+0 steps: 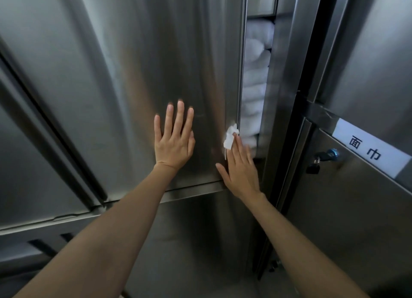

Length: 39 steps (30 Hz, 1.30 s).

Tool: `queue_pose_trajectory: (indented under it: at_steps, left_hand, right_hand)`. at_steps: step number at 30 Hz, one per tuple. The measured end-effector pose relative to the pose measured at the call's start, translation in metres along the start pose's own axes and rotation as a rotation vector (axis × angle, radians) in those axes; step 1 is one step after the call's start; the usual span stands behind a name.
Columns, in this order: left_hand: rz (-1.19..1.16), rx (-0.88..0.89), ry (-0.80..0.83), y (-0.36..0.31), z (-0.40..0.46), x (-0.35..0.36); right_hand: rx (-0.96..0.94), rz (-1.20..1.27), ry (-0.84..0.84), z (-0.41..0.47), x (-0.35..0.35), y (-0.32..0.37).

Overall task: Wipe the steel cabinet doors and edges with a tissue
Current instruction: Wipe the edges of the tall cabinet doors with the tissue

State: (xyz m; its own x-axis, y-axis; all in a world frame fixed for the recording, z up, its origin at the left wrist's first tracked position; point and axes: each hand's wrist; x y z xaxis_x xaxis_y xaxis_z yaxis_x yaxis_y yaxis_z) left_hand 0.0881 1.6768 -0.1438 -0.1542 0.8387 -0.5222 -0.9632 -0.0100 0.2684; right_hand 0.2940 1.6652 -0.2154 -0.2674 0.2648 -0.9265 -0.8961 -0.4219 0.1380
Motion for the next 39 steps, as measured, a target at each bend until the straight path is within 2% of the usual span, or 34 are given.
queue_pose_trajectory:
  at_steps: [4,6,10,13,15,19,22,27,32,36,39]
  left_hand:
    - [0.034,0.000,-0.017,0.000,0.000,0.002]
    - [0.027,0.003,-0.023,-0.001,-0.001,0.002]
    - [0.032,0.001,-0.028,0.000,0.000,0.001]
    - [0.041,0.008,-0.028,0.001,0.000,0.001]
    - [0.026,0.015,-0.023,0.000,0.001,0.001]
    - [0.008,0.013,-0.006,-0.001,0.000,0.001]
    - [0.005,0.010,-0.010,0.000,-0.001,0.001]
    - [0.006,0.018,-0.019,0.000,0.000,0.001]
    - [0.003,0.019,-0.031,0.000,0.000,0.001]
    - [0.003,0.027,-0.034,0.000,0.000,0.001]
    - [0.009,0.026,-0.026,0.000,0.000,0.001]
  right_hand:
    - [0.038,0.021,0.230,-0.048,0.061,-0.003]
    - [0.022,0.043,0.178,-0.043,0.053,-0.003]
    - [-0.040,0.030,-0.162,0.026,-0.043,0.008]
    - [-0.033,-0.020,-0.311,0.067,-0.094,0.012]
    - [-0.027,-0.037,-0.282,0.061,-0.082,0.012]
    - [0.020,-0.100,-0.126,0.011,-0.012,0.004]
    - [-0.007,-0.137,-0.129,0.009,-0.013,-0.003]
    - [-0.105,-0.047,-0.293,0.055,-0.078,0.002]
    - [-0.243,0.203,-0.581,0.060,-0.084,0.001]
    - [-0.180,0.209,-0.840,0.069,-0.094,0.009]
    - [-0.153,0.233,-0.900,0.072,-0.103,0.007]
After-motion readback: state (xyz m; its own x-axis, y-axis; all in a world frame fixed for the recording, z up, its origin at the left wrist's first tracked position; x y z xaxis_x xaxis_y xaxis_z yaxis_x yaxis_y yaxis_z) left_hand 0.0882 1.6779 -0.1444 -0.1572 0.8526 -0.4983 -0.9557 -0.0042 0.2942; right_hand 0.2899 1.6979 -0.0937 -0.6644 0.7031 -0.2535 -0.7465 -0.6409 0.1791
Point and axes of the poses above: each hand's wrist, its own z-axis towards the middle knuckle, its own x-axis out of the palm, y = z × x, and after that the axes turned 15 degrees about y, right-handed
